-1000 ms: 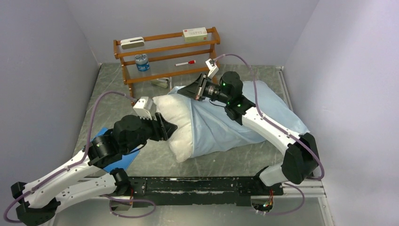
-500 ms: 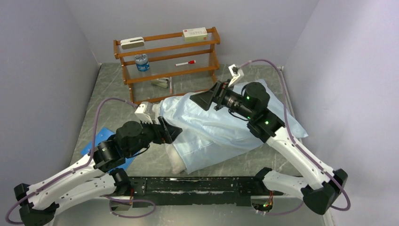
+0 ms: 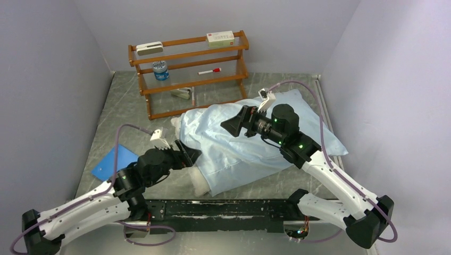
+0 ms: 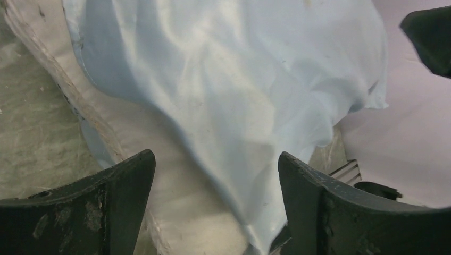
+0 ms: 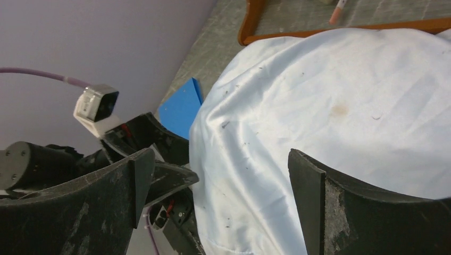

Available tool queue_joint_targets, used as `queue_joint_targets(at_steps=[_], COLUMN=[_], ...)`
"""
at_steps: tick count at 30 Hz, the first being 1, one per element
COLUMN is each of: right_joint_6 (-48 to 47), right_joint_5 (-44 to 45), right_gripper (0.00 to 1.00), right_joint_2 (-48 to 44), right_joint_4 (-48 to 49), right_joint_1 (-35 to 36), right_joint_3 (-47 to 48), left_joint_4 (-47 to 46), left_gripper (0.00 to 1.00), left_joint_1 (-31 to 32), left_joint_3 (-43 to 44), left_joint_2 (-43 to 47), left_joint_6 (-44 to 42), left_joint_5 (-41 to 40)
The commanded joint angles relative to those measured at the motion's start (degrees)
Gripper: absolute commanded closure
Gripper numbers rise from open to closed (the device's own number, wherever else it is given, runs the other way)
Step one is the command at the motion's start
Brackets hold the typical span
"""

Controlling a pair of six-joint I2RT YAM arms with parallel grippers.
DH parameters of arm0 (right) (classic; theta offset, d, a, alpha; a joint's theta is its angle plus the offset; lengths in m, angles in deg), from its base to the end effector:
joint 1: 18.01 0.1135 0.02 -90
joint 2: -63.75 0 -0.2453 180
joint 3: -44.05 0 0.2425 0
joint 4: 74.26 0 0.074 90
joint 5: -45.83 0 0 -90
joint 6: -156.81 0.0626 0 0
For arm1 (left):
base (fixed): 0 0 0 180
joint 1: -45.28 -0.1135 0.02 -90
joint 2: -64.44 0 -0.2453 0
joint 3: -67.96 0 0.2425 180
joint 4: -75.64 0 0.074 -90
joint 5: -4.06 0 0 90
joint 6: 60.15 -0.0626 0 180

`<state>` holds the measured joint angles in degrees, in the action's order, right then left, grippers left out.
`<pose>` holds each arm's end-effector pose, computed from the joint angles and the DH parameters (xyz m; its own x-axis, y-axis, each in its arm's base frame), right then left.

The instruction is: Put the pillow into the pillowcase

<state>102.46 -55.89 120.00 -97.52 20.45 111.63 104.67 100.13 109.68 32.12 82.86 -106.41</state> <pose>0.1909 0.1679 0.3371 -0.5772 0.2703 -0.7706 -0.5270 0.5975 0.6044 0.1197 -0.1320 0.2397 -0.5767 -0.4807 -0.6605 0.1923 0.7060 -0.6816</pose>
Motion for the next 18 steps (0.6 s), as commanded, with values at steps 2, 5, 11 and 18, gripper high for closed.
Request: queue_joint_targets(at_steps=[2, 5, 11, 18], right_joint_6=[-0.96, -1.11, -1.49, -1.92], right_joint_5=[1.01, 0.82, 1.13, 3.25], right_gripper=[0.0, 0.0, 0.0, 0.0], right_joint_2=[-1.23, -0.82, 0.54, 0.44], right_joint_4=[0.53, 0.4, 0.95, 2.48], right_joint_1=[-0.1, -0.09, -0.13, -0.12], right_joint_3=[-1.46, -1.4, -2.61, -5.83], left_joint_4=[-20.95, -24.67, -43.15, -42.39], left_gripper=[0.11, 0.1, 0.17, 0.34], left_joint_1=[-0.33, -0.32, -0.29, -0.24], left_joint_3=[-3.96, -3.29, -3.67, -4.28], left_joint_2=[-3.68, -8.31, -10.91, -8.9], left_joint_6=[-4.35, -7.28, -10.09, -5.81], left_joint_5=[0.6, -0.29, 12.83, 32.29])
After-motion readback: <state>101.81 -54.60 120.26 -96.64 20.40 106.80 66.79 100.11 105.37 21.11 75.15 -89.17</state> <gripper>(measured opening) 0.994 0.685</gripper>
